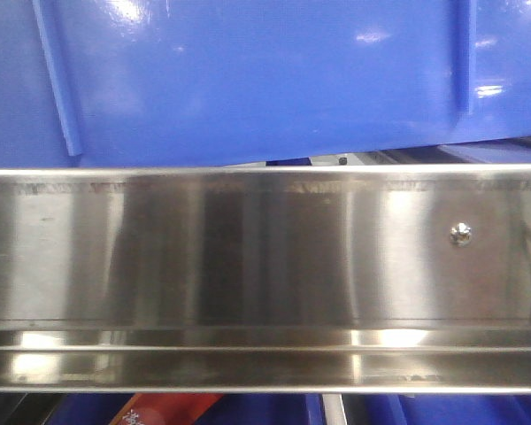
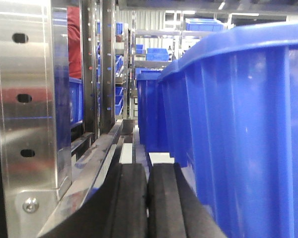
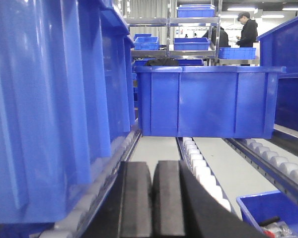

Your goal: Move blue bin to conveyor side

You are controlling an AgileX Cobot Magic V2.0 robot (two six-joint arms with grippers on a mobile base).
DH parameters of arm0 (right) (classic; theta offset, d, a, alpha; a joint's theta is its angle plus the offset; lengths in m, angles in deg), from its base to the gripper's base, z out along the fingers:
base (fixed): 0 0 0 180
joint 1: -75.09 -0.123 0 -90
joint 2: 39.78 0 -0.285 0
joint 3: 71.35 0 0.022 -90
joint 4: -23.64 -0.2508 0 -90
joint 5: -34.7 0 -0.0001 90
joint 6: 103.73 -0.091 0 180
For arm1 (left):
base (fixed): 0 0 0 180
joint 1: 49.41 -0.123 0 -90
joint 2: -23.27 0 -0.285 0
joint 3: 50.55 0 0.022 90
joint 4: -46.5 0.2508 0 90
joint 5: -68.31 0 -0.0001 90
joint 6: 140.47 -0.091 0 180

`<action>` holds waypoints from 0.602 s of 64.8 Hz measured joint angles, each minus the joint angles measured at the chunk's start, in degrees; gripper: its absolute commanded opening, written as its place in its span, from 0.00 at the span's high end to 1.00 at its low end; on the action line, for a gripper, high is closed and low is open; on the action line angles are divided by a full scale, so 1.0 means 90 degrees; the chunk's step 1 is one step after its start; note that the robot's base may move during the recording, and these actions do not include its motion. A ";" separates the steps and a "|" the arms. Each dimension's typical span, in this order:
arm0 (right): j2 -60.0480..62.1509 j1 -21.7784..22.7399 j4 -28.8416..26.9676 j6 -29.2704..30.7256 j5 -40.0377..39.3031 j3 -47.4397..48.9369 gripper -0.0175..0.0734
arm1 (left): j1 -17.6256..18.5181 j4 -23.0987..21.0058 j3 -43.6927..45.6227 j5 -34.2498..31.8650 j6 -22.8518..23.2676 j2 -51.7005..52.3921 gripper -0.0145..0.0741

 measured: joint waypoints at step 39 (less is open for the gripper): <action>-0.1409 0.0000 -0.0015 0.0000 0.4420 0.4495 0.88 | 0.0000 -0.0023 0.3965 0.3797 0.0000 -0.1308 0.86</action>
